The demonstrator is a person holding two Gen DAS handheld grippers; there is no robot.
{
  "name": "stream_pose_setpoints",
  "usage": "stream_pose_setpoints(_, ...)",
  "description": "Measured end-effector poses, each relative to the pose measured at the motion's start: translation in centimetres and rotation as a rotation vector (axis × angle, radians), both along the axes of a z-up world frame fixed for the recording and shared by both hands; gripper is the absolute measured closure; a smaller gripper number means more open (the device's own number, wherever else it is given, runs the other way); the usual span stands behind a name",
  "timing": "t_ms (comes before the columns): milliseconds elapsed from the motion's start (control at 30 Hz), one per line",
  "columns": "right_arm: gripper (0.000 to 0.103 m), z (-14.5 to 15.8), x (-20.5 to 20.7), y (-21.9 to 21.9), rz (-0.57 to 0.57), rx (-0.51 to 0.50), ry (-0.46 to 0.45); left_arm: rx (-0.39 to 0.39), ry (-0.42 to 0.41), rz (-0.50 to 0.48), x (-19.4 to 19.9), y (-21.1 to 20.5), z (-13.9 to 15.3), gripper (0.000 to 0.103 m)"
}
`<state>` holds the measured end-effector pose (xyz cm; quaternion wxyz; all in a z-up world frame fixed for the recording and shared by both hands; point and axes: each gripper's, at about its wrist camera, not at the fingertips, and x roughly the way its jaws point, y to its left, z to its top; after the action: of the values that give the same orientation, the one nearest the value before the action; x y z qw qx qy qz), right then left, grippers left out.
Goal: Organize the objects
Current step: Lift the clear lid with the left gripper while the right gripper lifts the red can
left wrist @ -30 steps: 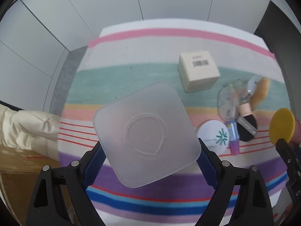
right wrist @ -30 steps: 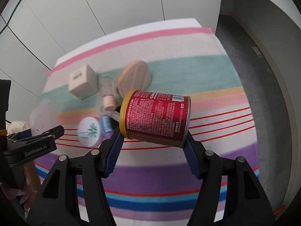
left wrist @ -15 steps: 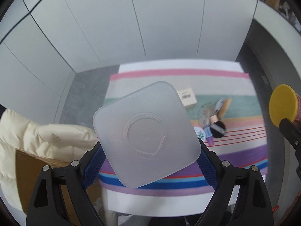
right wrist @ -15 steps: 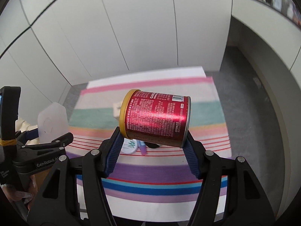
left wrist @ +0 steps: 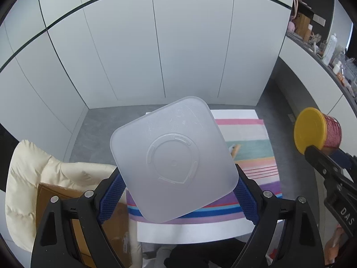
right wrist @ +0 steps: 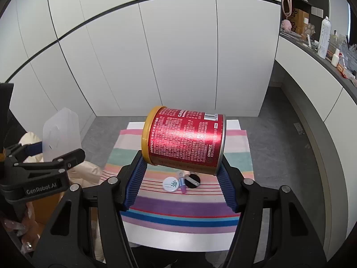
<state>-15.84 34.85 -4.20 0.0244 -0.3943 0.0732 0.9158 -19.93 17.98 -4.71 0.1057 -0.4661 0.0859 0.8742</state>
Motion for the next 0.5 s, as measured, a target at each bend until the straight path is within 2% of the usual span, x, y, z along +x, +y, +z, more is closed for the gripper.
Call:
stream_pose_setpoints(233, 0.039, 1.8, 0.7, -0.8, -0.002, 0.05, 0.01, 0.001, 0.018, -0.037, 1.8, 0.4, 1.4, 0.013)
stream_pose_setpoints(500, 0.039, 1.3, 1.9, -0.3, 0.002, 0.051, -0.006, 0.016, 0.015, -0.05, 3.0, 0.3, 1.7, 0.013)
